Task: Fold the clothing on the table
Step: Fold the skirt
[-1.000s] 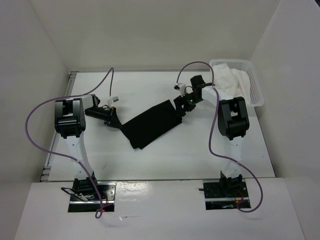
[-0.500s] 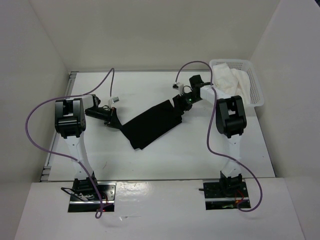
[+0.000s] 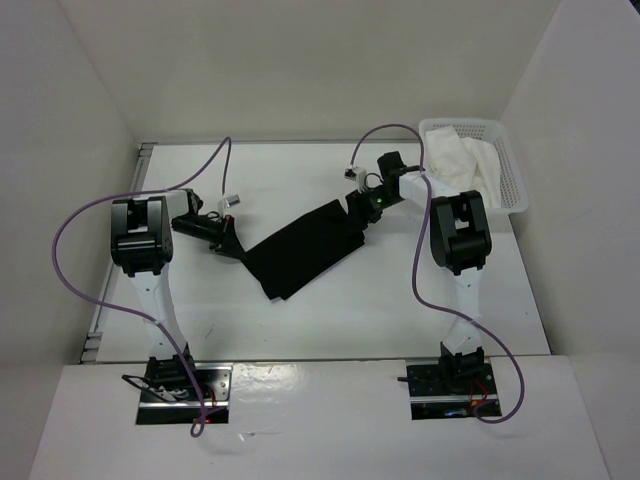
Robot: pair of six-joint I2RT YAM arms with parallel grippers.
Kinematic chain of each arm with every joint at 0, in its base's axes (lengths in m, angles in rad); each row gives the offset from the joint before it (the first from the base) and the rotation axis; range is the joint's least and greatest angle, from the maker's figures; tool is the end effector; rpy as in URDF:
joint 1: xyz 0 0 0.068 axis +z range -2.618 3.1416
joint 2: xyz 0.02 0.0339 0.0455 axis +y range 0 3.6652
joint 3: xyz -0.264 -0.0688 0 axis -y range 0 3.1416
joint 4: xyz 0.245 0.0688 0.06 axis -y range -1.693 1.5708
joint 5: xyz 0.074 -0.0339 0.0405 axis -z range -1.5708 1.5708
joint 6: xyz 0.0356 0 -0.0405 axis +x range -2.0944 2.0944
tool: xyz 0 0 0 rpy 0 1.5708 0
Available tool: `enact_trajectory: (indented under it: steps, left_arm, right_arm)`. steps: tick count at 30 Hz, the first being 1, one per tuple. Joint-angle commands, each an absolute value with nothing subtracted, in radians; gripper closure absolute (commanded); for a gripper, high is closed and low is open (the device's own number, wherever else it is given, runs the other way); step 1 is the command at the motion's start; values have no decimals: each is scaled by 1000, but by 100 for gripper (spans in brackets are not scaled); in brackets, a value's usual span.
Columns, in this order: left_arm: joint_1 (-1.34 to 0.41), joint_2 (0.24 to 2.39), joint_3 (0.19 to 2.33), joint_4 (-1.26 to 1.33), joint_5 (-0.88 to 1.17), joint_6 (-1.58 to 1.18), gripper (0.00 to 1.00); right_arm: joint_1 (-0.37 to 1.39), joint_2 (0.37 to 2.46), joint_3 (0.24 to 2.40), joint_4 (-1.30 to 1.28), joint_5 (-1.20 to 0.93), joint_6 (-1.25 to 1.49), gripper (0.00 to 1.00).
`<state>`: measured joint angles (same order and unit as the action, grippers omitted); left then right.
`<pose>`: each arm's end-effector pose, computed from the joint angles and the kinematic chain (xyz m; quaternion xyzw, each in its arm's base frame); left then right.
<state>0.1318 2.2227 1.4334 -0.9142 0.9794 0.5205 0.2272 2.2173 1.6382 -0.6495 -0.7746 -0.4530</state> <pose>0.3835 0.0210 0.0987 0.1395 0.8700 -0.4633 0.0949 0.4331 0.1257 0.1467 -0.3650 0.8387 0.3520 0.1986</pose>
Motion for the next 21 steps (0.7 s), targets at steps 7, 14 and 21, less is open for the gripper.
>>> enact_trajectory:
  steps: [7,14,21]
  left_arm:
    - [124,2238,1434,-881,877,586,98]
    - [115,2238,1434,-881,877,586,98]
    - [115,2238,1434,-881,877,586,98]
  right_arm:
    - [261,2281,1640,-676,-706,-428,46]
    - [270,2281,1640,-676,-687,-419,55]
    - [270,2281,1640,-667,-678,-410,79]
